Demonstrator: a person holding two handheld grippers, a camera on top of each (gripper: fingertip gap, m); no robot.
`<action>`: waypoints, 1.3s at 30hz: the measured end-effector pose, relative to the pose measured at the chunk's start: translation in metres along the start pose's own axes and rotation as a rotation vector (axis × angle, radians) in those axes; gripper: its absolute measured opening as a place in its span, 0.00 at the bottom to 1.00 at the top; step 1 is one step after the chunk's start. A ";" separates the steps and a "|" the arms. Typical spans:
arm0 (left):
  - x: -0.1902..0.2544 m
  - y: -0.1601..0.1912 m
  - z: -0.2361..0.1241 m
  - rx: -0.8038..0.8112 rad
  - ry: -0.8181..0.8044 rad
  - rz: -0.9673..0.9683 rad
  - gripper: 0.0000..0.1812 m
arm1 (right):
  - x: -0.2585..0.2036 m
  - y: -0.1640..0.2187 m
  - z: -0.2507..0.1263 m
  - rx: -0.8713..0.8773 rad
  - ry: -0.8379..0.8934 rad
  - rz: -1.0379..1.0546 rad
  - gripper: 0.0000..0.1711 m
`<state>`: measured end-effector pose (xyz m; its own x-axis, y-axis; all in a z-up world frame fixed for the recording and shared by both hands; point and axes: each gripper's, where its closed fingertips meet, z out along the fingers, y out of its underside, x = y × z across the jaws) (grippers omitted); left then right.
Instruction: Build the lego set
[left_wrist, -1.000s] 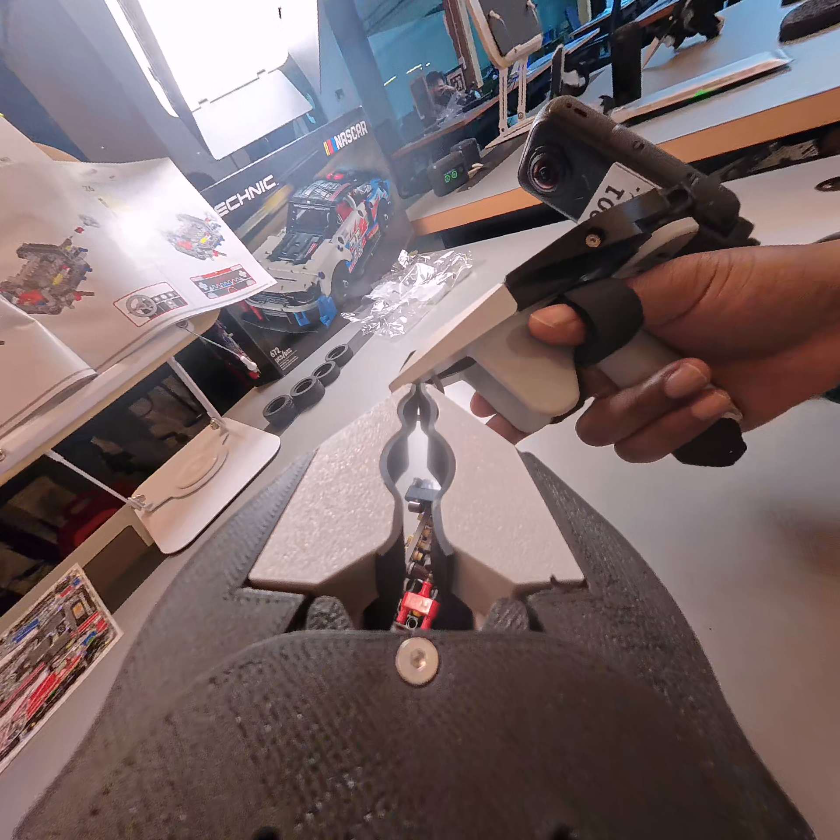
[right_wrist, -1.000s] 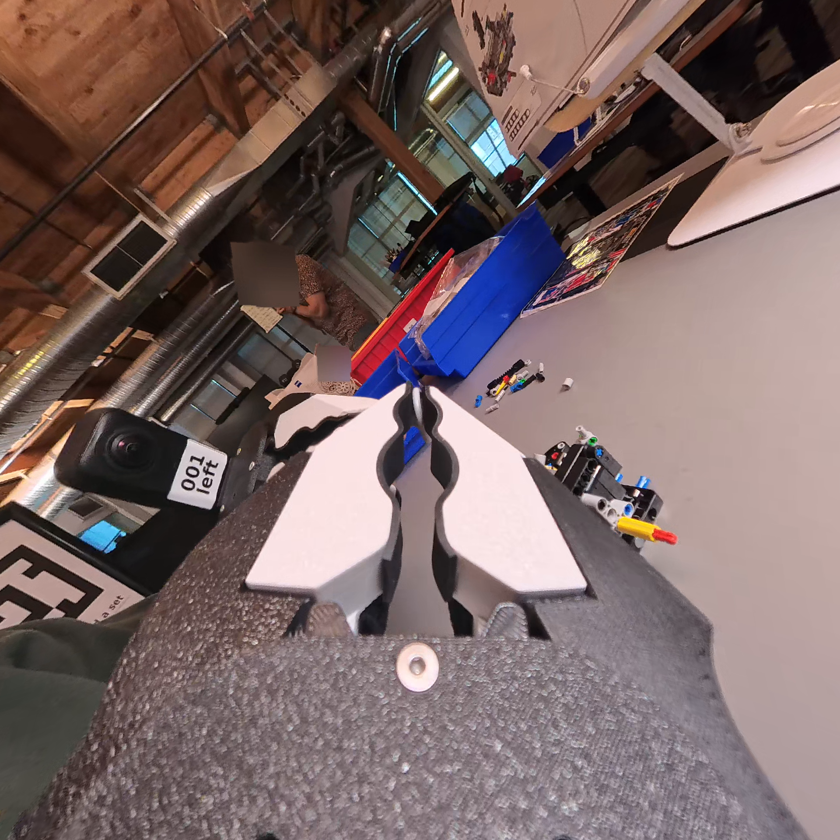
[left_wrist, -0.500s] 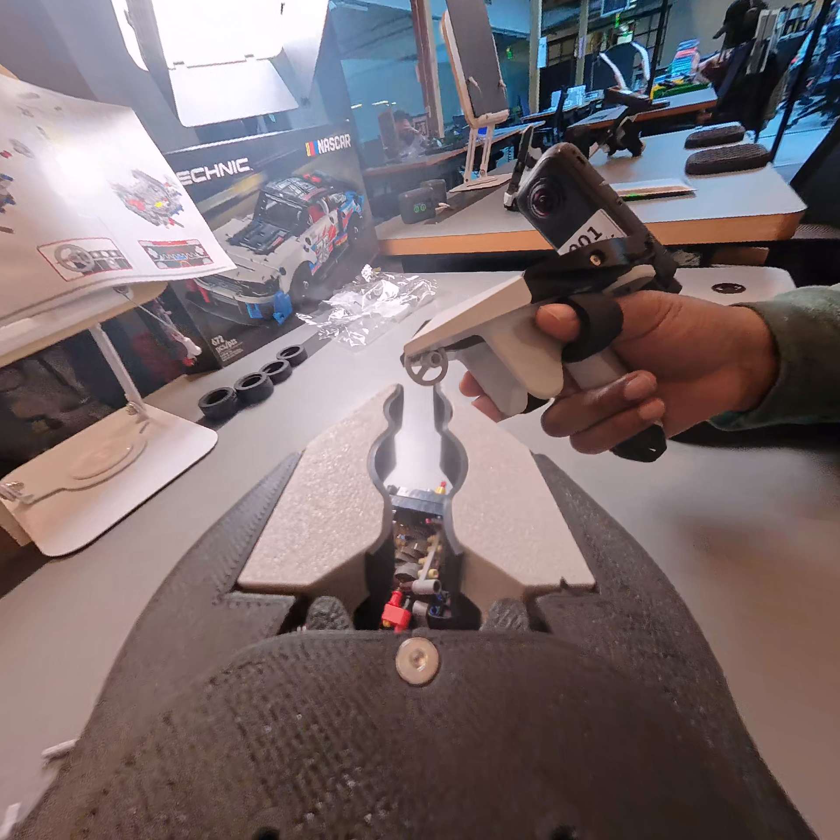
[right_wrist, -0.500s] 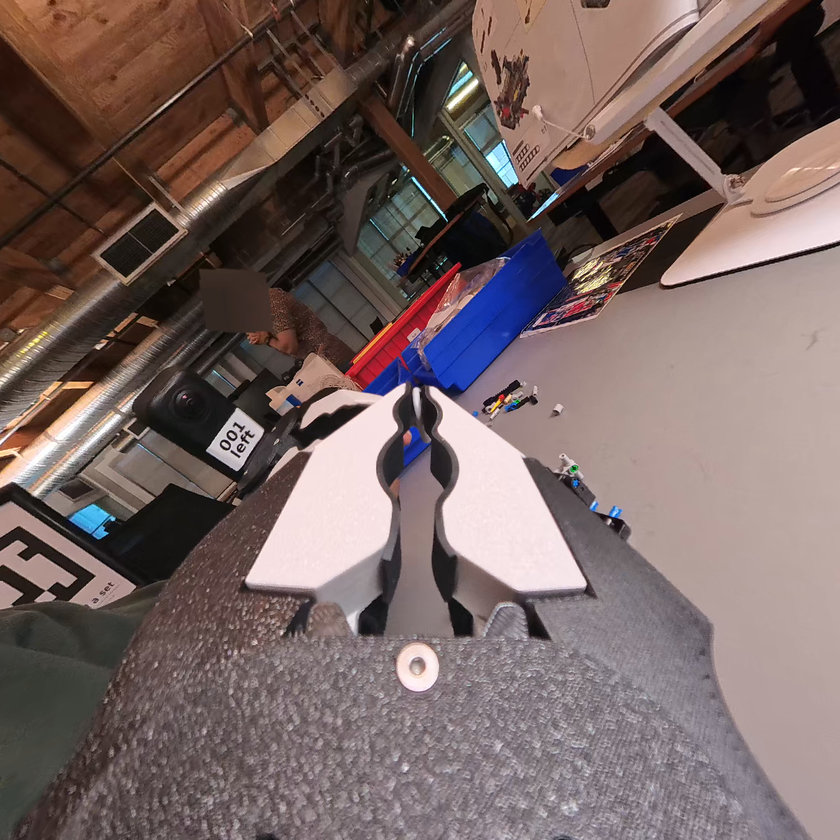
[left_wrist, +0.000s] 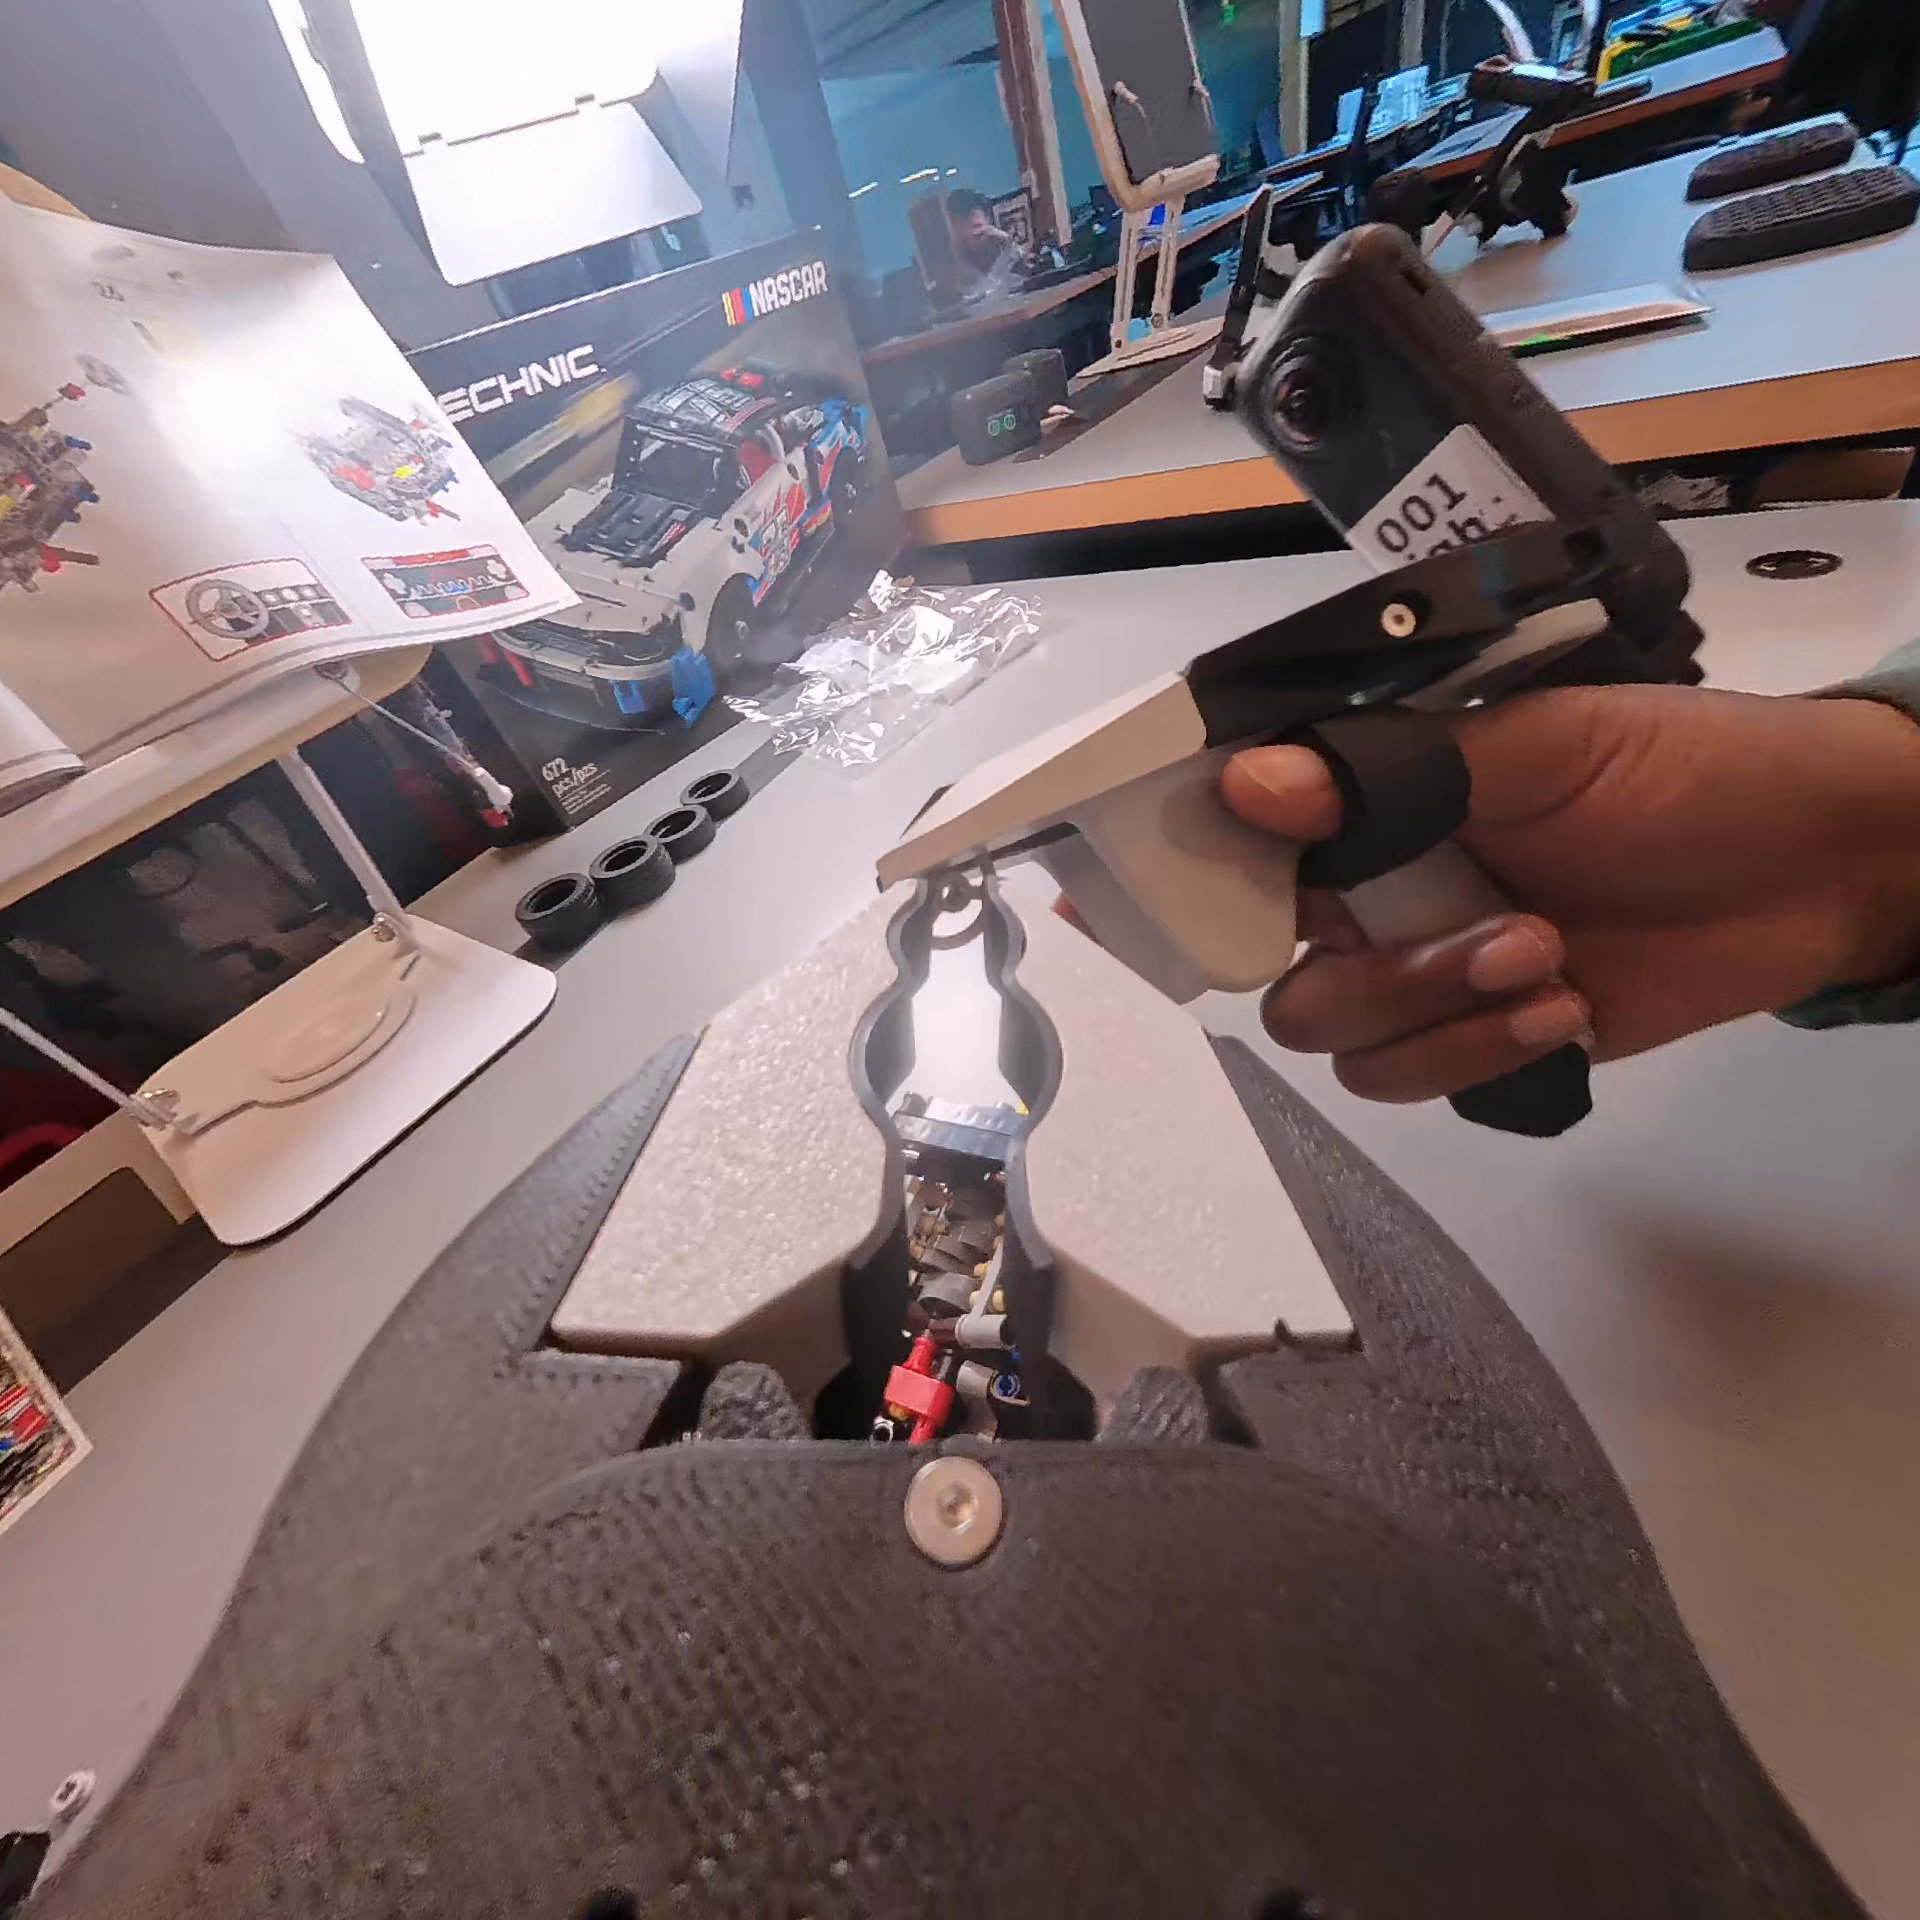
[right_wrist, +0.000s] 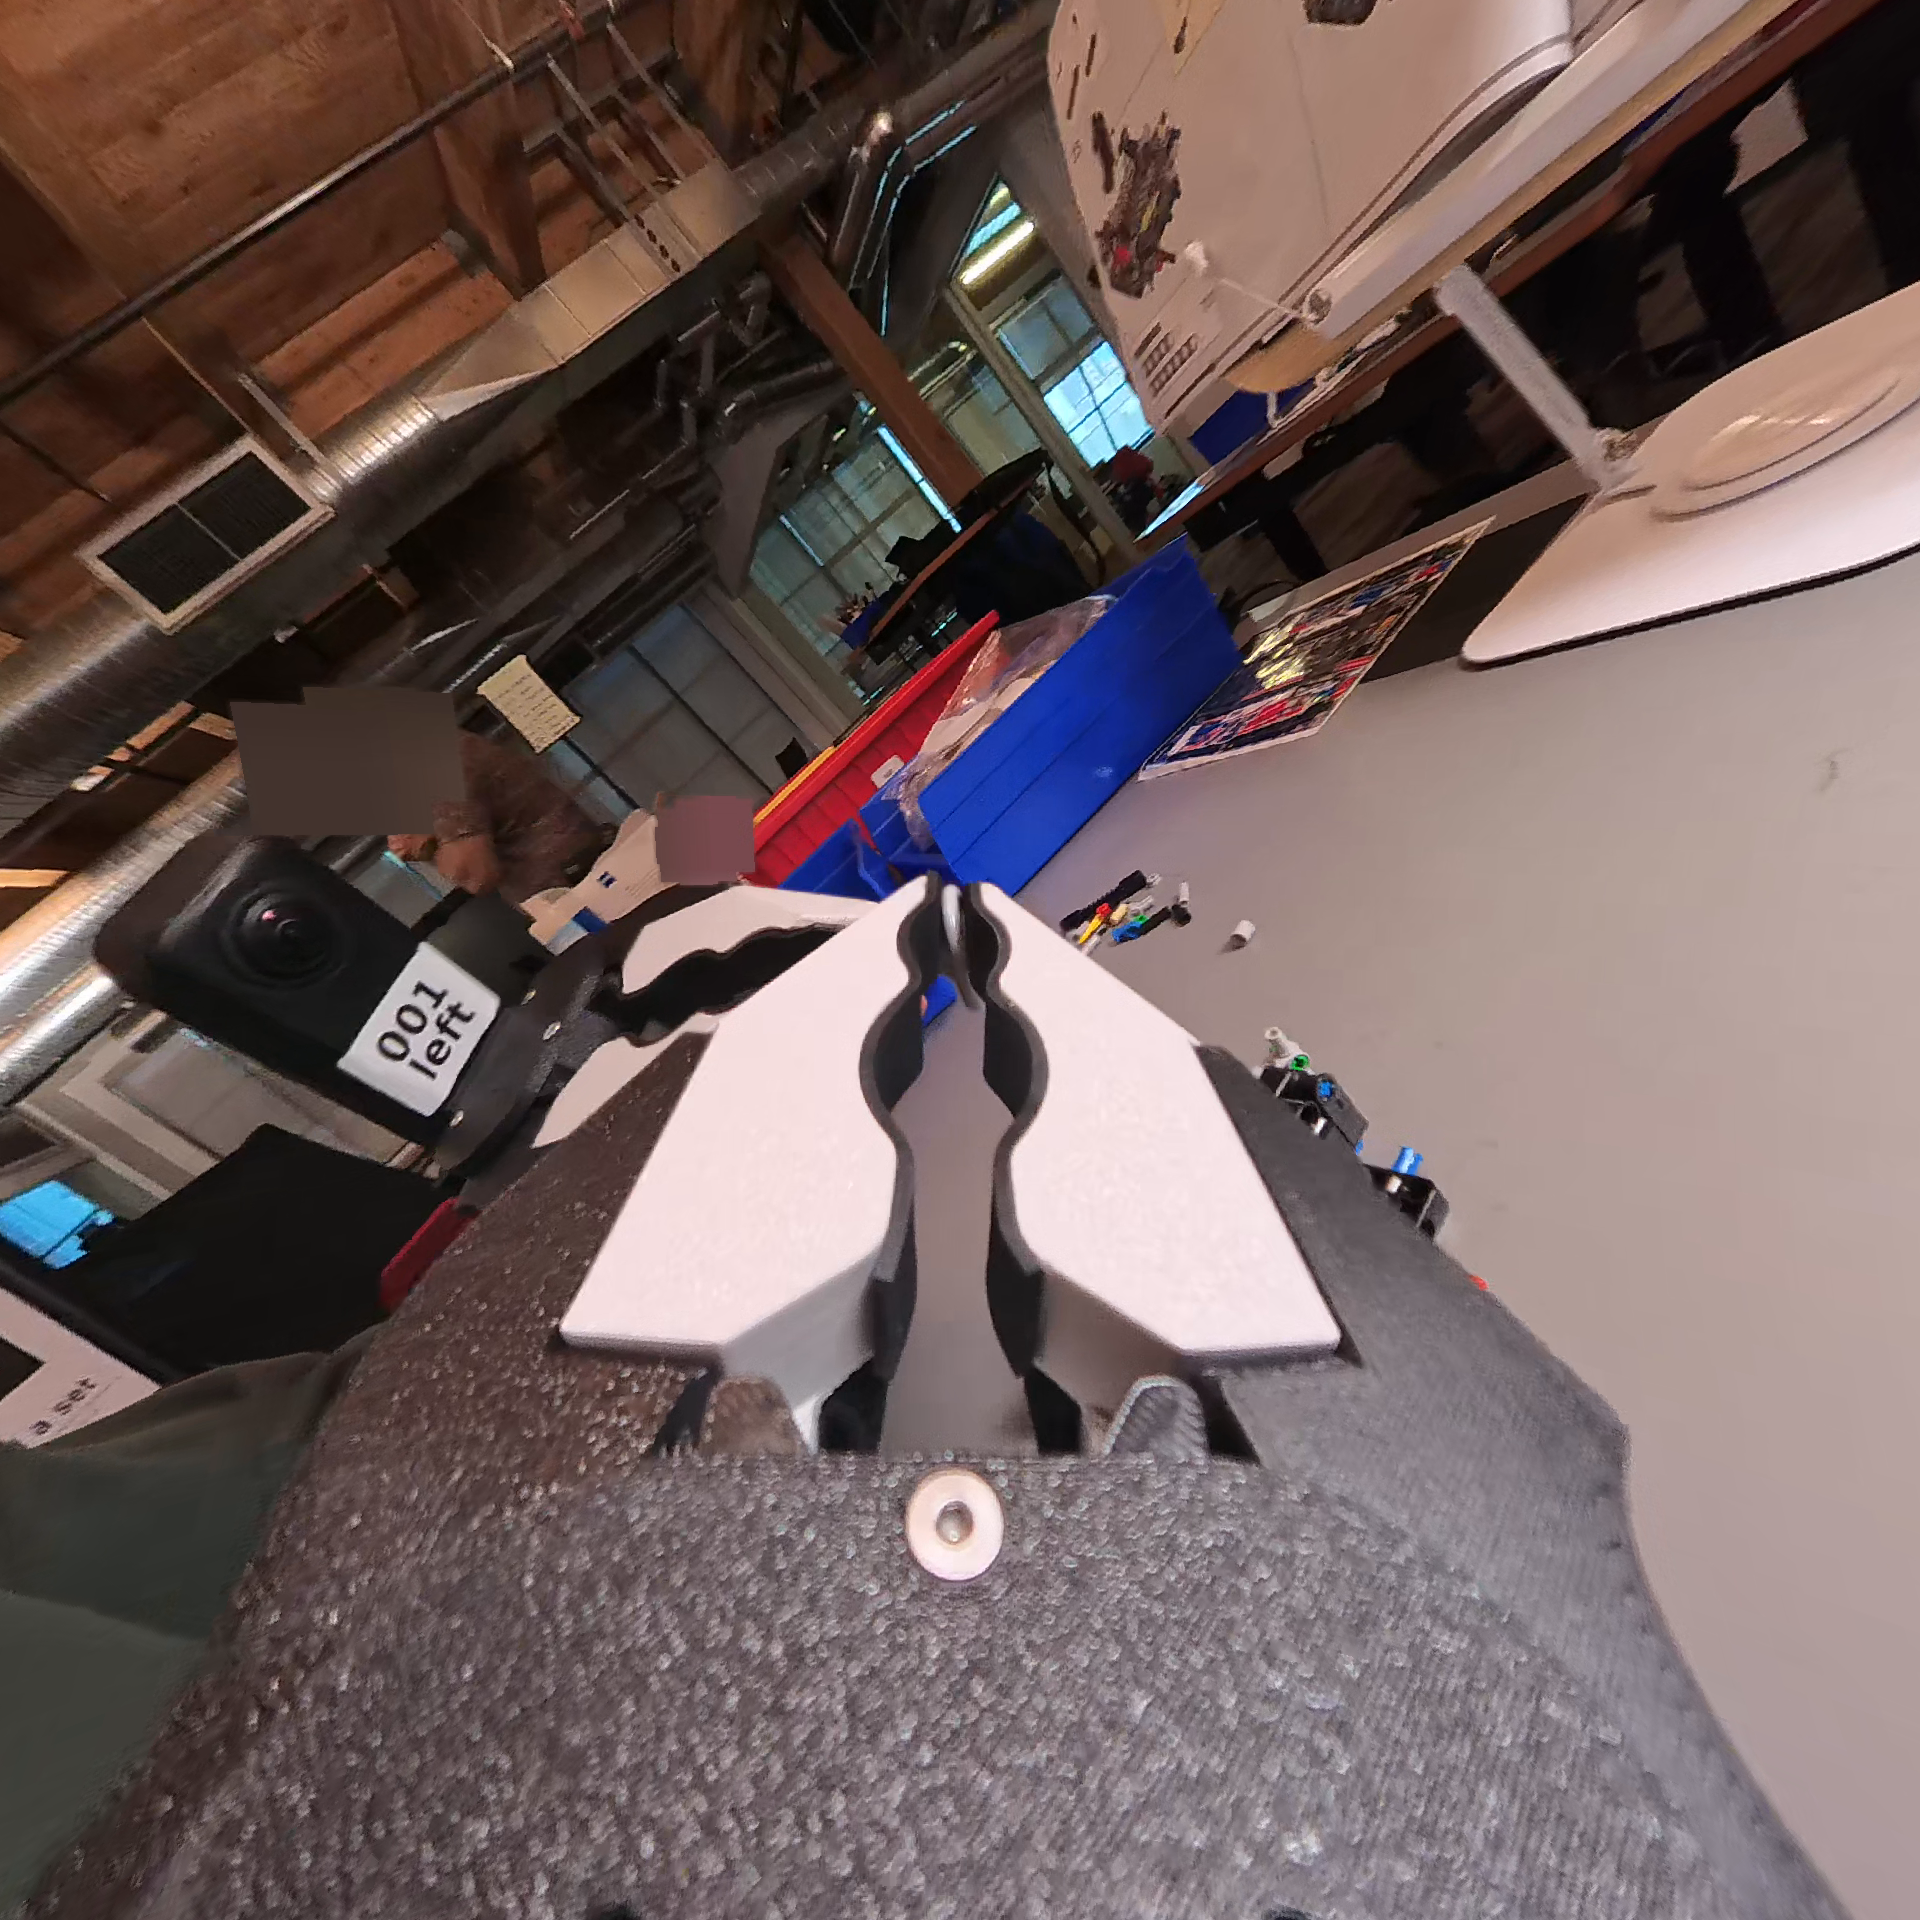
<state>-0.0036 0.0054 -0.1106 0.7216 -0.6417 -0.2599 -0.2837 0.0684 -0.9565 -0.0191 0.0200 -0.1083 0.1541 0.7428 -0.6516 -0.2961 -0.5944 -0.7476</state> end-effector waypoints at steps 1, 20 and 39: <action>-0.001 0.001 0.000 -0.002 -0.013 0.002 0.03 | 0.000 0.000 0.001 0.014 0.013 -0.006 0.01; 0.005 -0.026 -0.034 0.252 0.403 -0.429 0.03 | -0.051 0.009 -0.022 -0.230 -0.329 -0.676 0.13; 0.035 -0.030 -0.033 0.304 0.689 -0.631 0.03 | -0.056 0.020 -0.035 -0.290 -0.438 -0.909 0.13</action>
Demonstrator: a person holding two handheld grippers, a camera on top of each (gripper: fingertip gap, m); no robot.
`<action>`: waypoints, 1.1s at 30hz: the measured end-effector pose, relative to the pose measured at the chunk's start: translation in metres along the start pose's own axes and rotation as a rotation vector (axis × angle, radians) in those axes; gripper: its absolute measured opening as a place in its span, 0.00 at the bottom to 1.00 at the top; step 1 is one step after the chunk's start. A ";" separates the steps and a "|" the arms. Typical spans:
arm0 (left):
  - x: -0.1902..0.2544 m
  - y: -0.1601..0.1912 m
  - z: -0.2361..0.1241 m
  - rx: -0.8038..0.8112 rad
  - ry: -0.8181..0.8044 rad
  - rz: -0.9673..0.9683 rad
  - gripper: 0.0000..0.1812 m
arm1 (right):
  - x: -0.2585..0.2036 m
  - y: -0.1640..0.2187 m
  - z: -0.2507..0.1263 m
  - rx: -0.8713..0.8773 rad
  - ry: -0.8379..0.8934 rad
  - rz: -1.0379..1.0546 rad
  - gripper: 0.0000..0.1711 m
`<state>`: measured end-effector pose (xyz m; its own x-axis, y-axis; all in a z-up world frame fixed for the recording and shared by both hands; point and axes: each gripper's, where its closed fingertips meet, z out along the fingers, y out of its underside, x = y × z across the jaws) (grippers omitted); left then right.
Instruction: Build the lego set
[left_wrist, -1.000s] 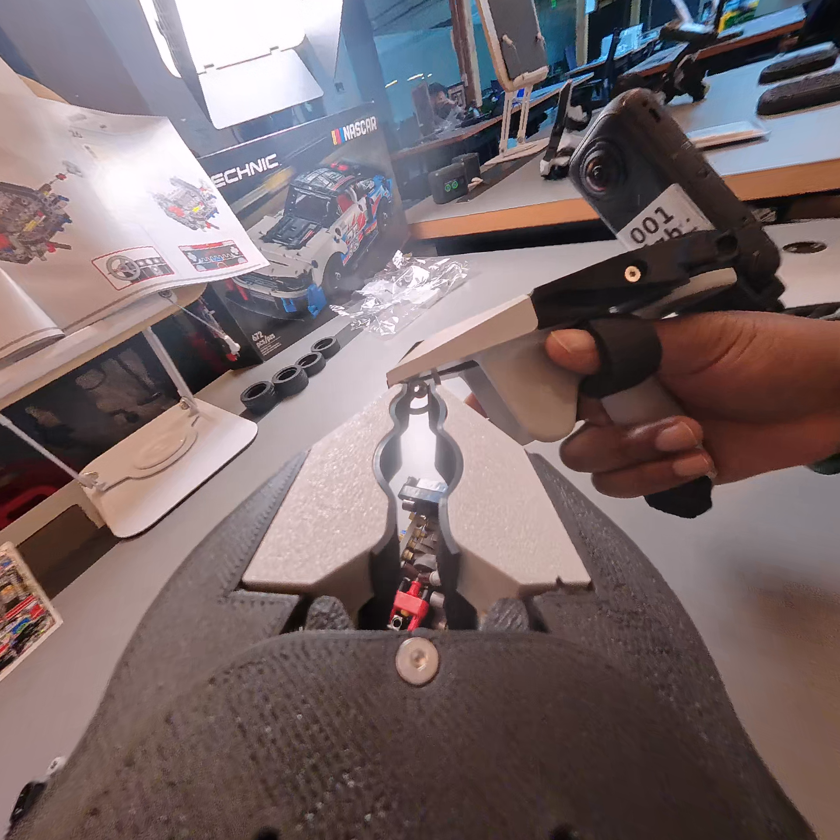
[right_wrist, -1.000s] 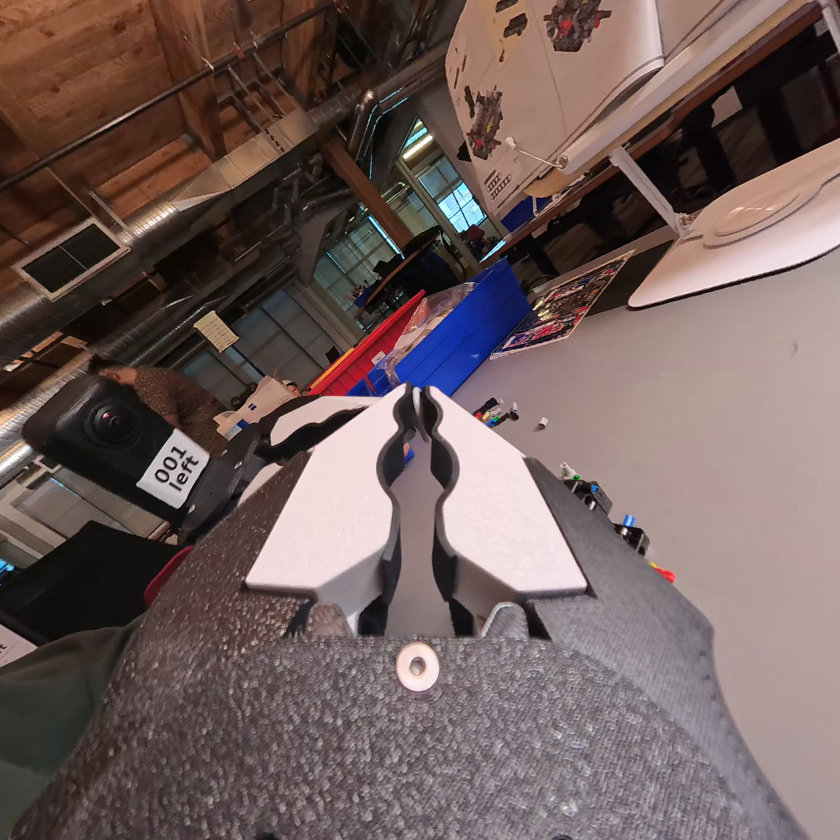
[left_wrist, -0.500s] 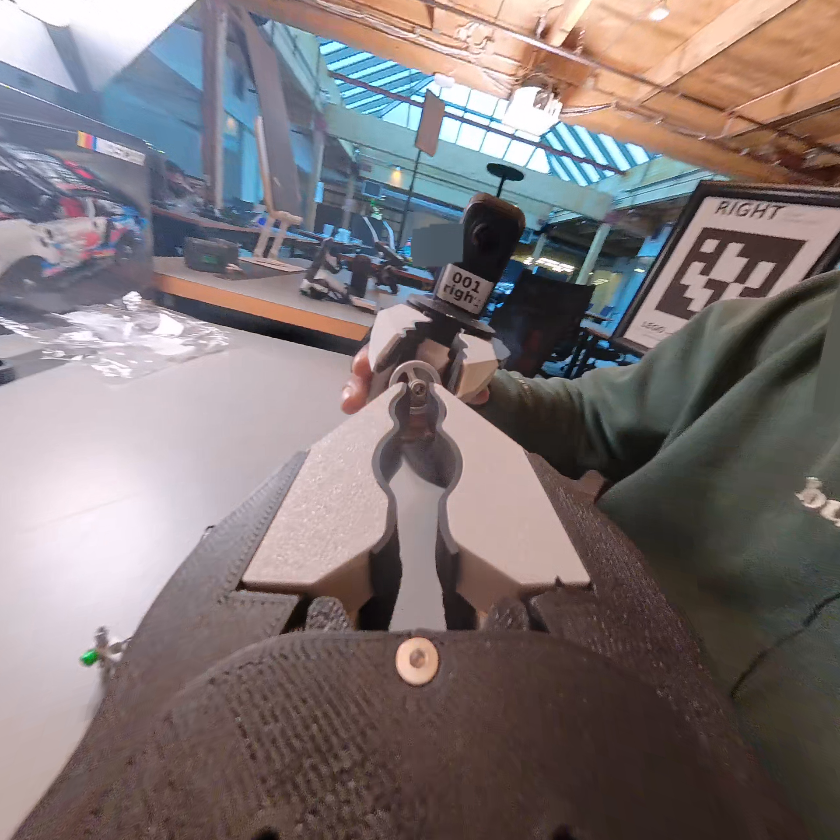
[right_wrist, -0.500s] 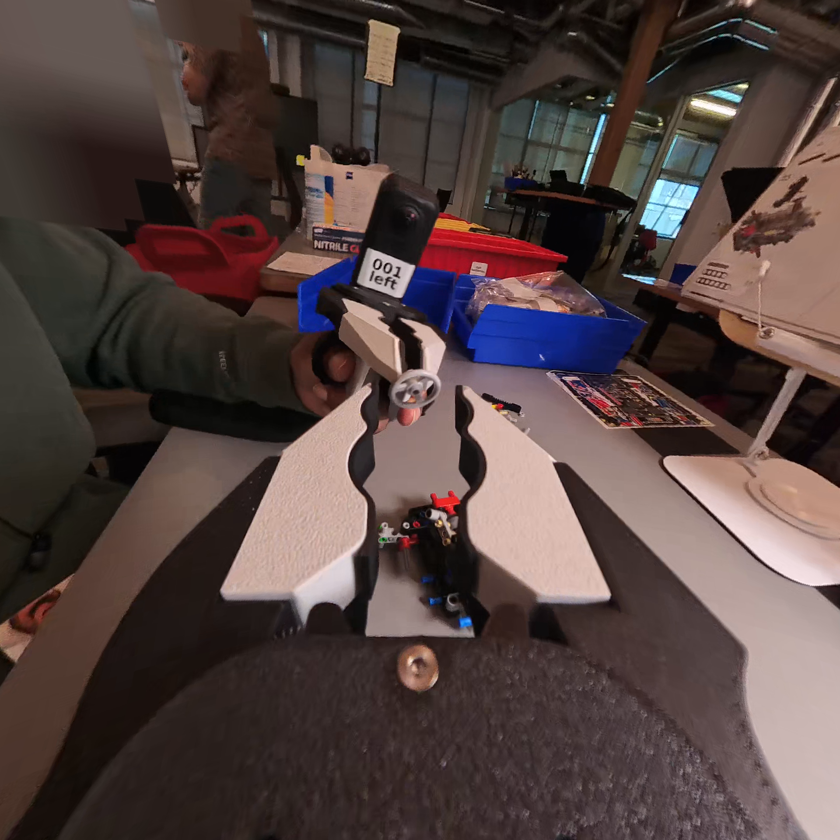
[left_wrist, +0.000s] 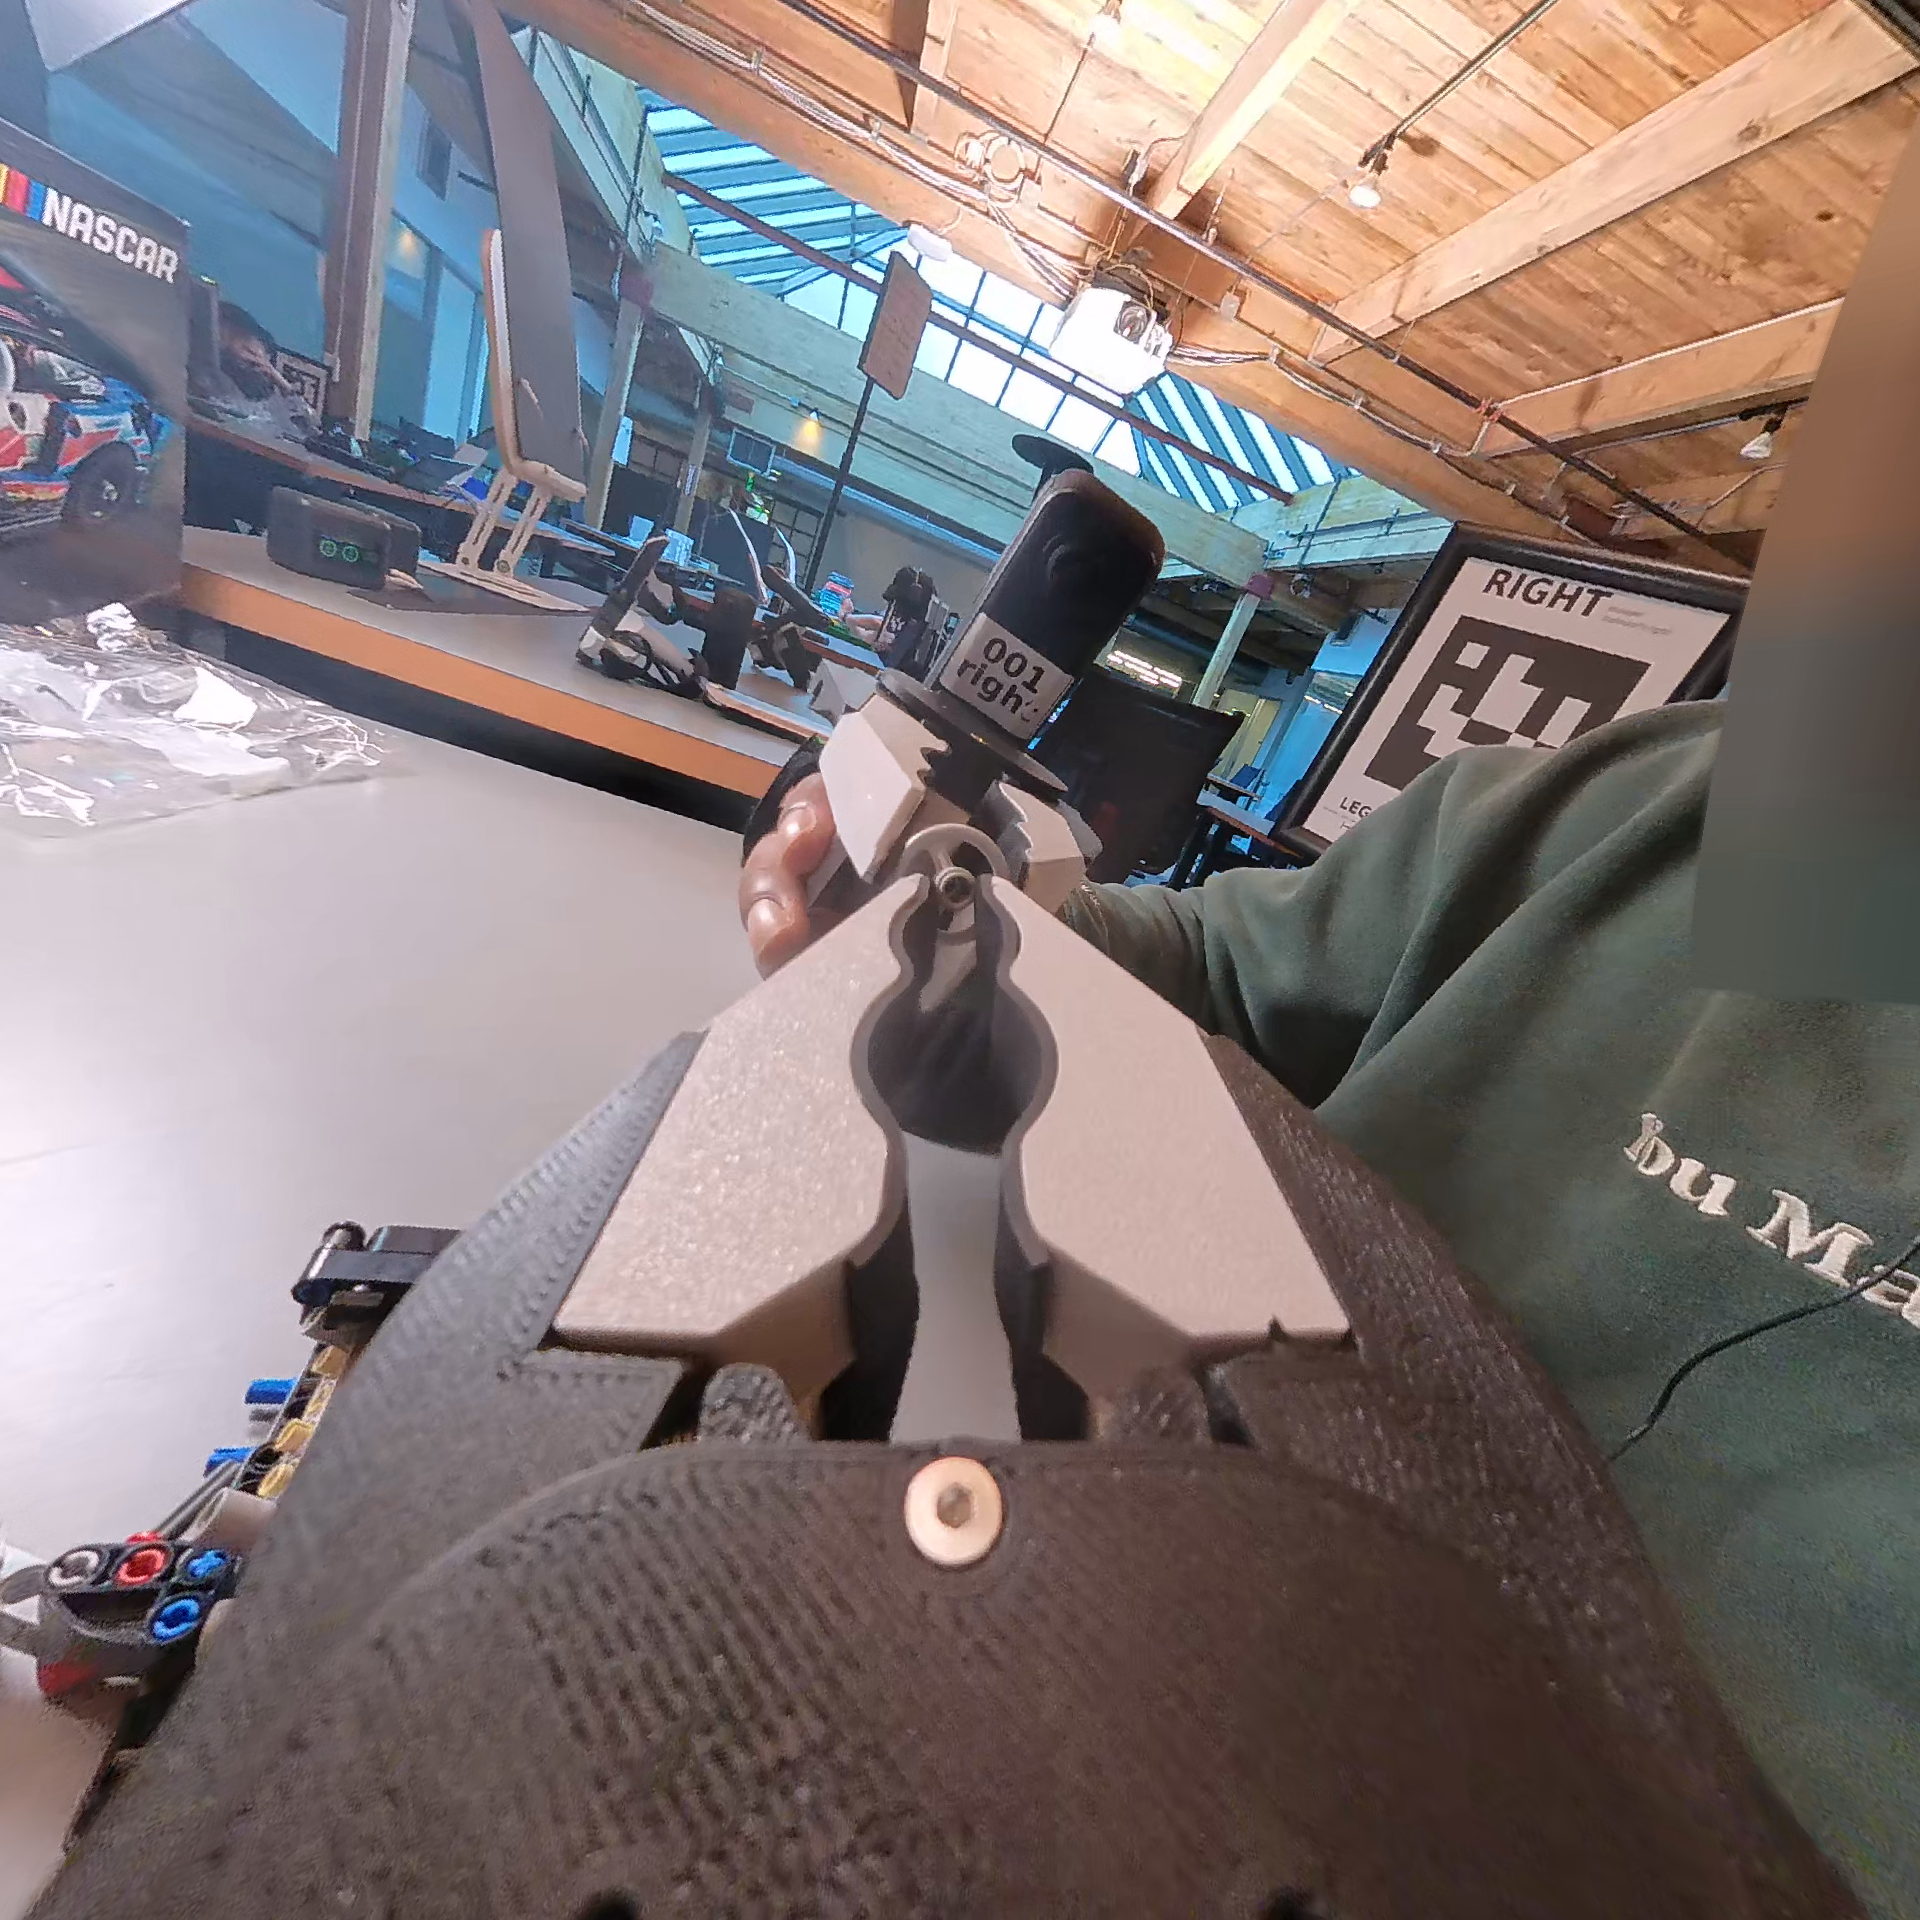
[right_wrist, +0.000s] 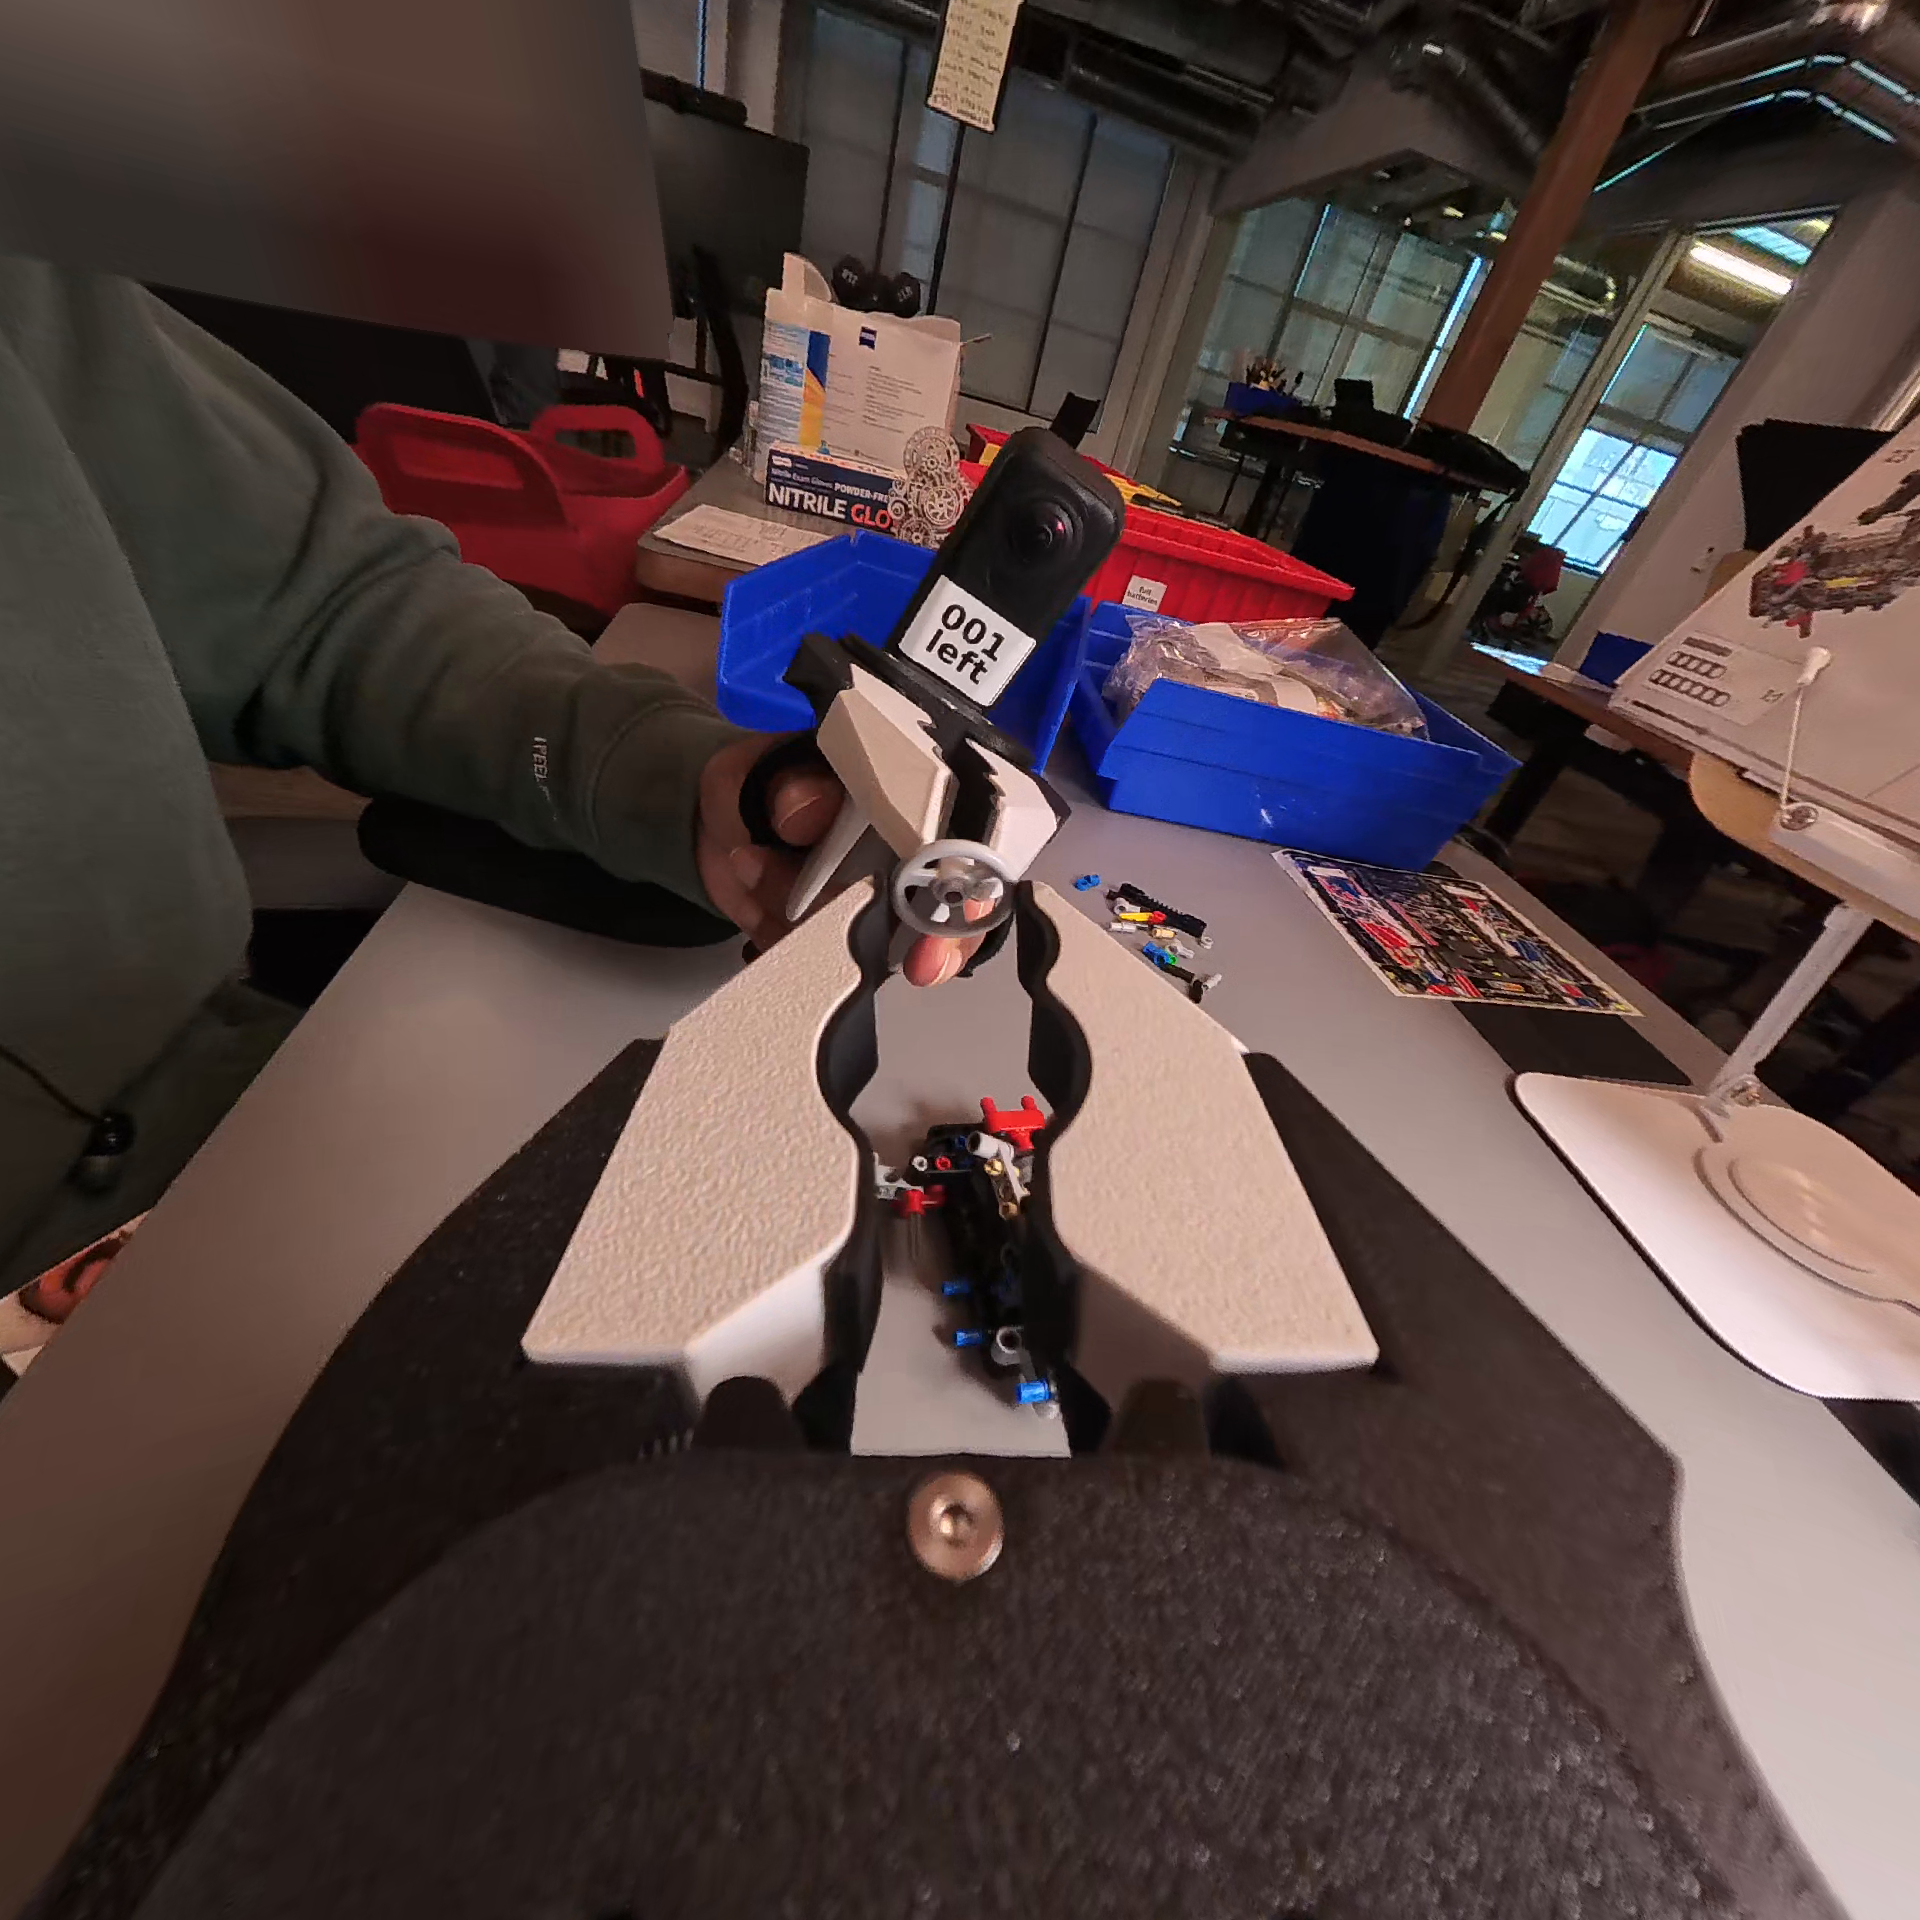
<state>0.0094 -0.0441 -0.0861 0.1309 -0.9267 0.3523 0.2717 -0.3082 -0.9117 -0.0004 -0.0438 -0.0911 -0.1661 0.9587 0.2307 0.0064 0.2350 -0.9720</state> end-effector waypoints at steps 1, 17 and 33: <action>0.000 0.000 0.000 0.002 0.001 -0.001 0.03 | 0.000 0.000 0.000 0.005 0.000 0.010 0.13; -0.103 0.080 -0.031 -0.714 -0.468 0.305 0.41 | 0.030 0.104 -0.040 -0.321 -0.040 0.121 0.13; -0.106 0.088 -0.017 -0.686 -0.374 0.309 0.33 | 0.023 0.112 -0.032 -0.306 -0.115 0.172 0.13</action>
